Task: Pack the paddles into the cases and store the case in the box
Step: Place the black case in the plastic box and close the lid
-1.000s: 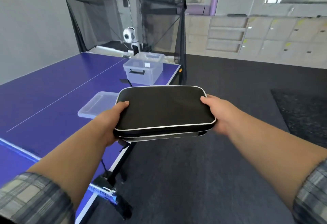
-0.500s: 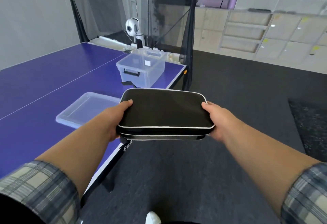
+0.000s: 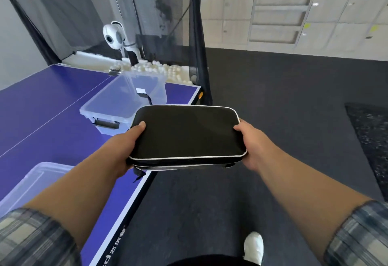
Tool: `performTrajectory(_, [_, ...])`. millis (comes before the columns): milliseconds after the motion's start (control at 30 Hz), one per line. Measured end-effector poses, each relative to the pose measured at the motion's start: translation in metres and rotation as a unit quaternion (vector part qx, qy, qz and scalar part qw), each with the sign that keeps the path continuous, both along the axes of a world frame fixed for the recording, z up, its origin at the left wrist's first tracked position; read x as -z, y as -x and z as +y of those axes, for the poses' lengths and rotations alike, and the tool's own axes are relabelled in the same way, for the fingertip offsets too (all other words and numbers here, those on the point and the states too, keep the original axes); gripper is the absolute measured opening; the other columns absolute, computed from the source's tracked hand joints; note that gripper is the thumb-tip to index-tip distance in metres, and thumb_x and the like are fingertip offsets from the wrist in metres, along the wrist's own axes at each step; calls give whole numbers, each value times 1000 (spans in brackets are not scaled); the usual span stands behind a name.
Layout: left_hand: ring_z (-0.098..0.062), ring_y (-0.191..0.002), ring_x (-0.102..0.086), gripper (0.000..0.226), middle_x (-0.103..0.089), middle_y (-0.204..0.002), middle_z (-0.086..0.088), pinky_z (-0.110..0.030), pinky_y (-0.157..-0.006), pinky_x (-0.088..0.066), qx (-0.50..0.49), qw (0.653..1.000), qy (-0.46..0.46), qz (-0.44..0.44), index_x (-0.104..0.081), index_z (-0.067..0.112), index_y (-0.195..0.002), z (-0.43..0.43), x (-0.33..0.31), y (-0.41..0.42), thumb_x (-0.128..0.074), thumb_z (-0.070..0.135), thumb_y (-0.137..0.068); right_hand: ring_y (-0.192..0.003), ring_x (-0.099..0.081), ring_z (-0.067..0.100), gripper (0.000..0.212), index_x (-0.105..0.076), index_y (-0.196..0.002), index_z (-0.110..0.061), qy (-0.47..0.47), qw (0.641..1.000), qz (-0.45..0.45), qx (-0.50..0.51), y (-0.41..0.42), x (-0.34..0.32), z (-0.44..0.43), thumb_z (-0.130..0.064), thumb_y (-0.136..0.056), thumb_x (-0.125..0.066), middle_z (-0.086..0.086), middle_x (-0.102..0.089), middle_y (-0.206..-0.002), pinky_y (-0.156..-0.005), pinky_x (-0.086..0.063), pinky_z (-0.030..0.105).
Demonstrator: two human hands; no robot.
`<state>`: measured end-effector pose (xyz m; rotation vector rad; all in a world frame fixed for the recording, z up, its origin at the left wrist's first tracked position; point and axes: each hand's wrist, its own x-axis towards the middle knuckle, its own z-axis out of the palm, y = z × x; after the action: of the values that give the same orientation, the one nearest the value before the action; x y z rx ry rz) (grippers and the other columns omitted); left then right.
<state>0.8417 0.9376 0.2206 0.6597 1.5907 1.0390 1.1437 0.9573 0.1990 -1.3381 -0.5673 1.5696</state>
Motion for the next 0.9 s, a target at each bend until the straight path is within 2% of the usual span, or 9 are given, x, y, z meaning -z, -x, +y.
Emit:
performTrajectory(133, [-19, -75, -75, 44, -78, -84, -1, -35, -69, -57, -81, 997, -9, -6, -66, 16, -101, 70, 13, -21, -72, 54, -80, -84, -77, 21, 37, -71, -111, -33, -19, 998, -9, -61, -15, 6, 99, -14, -91, -46, 2, -80, -95, -65, -62, 36])
performTrajectory(300, [-23, -83, -75, 49, -78, -89, -3, -39, -80, -57, -149, 989, 13, -12, -67, 14, -102, 126, 11, -34, -72, 56, -78, -78, -77, 19, 39, -70, -115, -34, -15, 992, -19, -122, -17, -2, 202, -13, -91, -48, 1, -80, -96, -56, -58, 31])
performTrajectory(400, [-23, -77, -75, 51, -78, -84, -3, -38, -76, -59, -201, 979, 20, -11, -67, 13, -100, 147, 12, -27, -73, 58, -76, -78, -77, 21, 37, -71, -113, -33, -7, 988, -13, -151, 1, -2, 253, -13, -91, -50, 0, -80, -94, -53, -58, 32])
performTrajectory(467, [-20, -71, -75, 52, -77, -77, -1, -33, -65, -58, -238, 971, 22, -9, -66, 14, -97, 158, 15, -15, -72, 60, -76, -78, -78, 23, 33, -74, -109, -32, 10, 985, -11, -172, 23, 1, 284, -14, -90, -53, 2, -80, -92, -54, -59, 34])
performTrajectory(533, [-18, -69, -75, 55, -77, -76, 1, -30, -60, -57, -275, 961, 25, -3, -66, 15, -97, 169, 17, 3, -71, 64, -73, -77, -78, 24, 29, -78, -98, -29, 18, 980, -13, -197, 52, 3, 313, -13, -89, -55, 4, -80, -90, -55, -59, 35])
performTrajectory(667, [-22, -78, -75, 62, -76, -90, -1, -39, -72, -60, -342, 939, 23, -7, -65, 19, -101, 207, 17, 53, -66, 71, -68, -79, -77, 22, 39, -80, -76, -40, -21, 966, -28, -255, 116, -4, 377, -14, -90, -54, -1, -80, -86, -65, -61, 36])
performTrajectory(733, [-23, -82, -73, 61, -74, -94, -2, -42, -78, -60, -356, 934, 15, -6, -64, 19, -99, 232, 18, 78, -65, 72, -68, -83, -77, 21, 39, -80, -81, -41, -44, 959, -33, -279, 149, -12, 410, -15, -91, -53, -2, -80, -89, -65, -61, 35])
performTrajectory(833, [-21, -80, -71, 49, -71, -89, 1, -39, -72, -59, -383, 924, 2, -8, -63, 26, -89, 271, 18, 115, -60, 73, -72, -88, -77, 22, 34, -76, -108, -33, -53, 954, -62, -288, 196, -13, 458, -15, -91, -52, 1, -79, -98, -73, -62, 39])
performTrajectory(900, [-22, -81, -71, 48, -70, -88, 2, -41, -73, -59, -408, 913, -4, -17, -61, 26, -81, 295, 19, 137, -55, 73, -73, -90, -77, 23, 38, -72, -115, -32, -63, 948, -74, -303, 223, -12, 486, -14, -91, -50, 1, -79, -102, -78, -61, 42])
